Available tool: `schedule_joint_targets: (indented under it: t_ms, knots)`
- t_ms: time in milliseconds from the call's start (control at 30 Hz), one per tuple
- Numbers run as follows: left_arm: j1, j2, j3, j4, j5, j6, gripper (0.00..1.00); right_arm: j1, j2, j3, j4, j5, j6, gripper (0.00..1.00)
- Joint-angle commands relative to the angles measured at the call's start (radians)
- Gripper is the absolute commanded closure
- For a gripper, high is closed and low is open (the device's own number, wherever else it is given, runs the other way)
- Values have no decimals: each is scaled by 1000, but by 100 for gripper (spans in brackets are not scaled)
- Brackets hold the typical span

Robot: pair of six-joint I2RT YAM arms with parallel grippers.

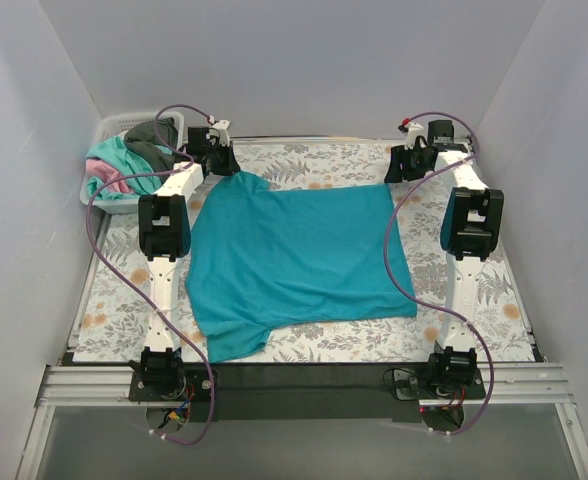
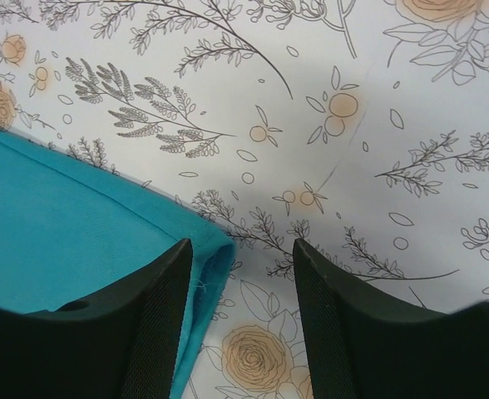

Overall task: Fold and stack the t-shirts
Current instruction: Flatten the tshirt out, then fold the tshirt

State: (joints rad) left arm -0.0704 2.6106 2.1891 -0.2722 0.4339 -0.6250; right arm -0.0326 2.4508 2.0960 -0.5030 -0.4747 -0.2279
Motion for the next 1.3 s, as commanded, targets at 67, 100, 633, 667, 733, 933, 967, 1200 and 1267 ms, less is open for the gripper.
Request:
schedule_joint_targets:
  t_ms: [67, 100, 633, 667, 733, 933, 967, 1200, 1267]
  knots:
    - [-5, -17, 20, -7, 14, 15, 100, 7, -26, -10, -15, -84, -14, 50]
    - [-5, -15, 24, -7, 16, 15, 100, 7, -26, -10, -17, -93, -13, 51]
    - [-9, -4, 38, -5, 23, 7, 100, 13, 37, 7, -31, -71, -7, 66]
    - [-9, -3, 41, -5, 23, 5, 100, 13, 39, 7, -31, -74, -7, 78]
    - [-9, -1, 46, -4, 29, 1, 100, 13, 40, 10, -31, -77, -7, 90]
    - [-11, 3, 96, 11, 52, -33, 100, -3, 19, 56, -22, -73, -2, 99]
    - [-11, 3, 107, 14, 54, -38, 100, -13, 17, 70, -19, -71, 8, 99]
    - [-9, -43, 129, 90, 65, -39, 100, -39, -26, 95, 12, -61, 9, 99]
    - [-8, -64, 126, 94, 74, -30, 100, -39, -42, 88, 12, -70, 2, 99]
